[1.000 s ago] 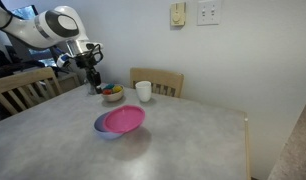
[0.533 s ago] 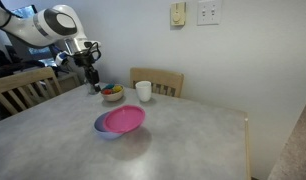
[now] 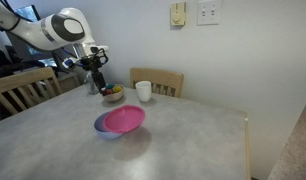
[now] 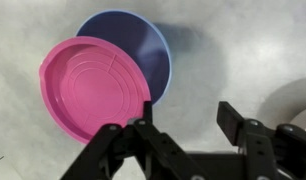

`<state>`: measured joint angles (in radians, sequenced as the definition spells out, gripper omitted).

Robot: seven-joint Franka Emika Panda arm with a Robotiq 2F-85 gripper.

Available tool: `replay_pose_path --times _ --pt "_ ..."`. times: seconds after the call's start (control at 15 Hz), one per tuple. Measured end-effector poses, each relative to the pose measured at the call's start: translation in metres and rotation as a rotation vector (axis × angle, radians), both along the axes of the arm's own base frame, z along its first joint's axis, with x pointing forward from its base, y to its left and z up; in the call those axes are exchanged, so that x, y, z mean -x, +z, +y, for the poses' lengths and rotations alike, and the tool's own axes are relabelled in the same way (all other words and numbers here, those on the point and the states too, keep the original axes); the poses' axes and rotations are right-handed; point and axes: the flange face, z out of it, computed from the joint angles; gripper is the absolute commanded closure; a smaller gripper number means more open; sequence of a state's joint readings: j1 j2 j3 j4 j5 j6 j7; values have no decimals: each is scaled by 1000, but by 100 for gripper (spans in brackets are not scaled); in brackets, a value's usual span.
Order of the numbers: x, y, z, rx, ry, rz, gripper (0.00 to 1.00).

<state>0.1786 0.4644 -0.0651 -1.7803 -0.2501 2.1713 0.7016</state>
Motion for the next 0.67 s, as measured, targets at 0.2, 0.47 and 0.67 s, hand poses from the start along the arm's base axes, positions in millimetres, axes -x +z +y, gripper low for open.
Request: replay_pose_path --times 0.2,0.47,0.67 --pt "-1 -25 -19 -41 -34 -24 0" --pt "0 -58 -35 -78 -65 -19 0" --pt "3 -72 -46 -85 -84 -9 0"
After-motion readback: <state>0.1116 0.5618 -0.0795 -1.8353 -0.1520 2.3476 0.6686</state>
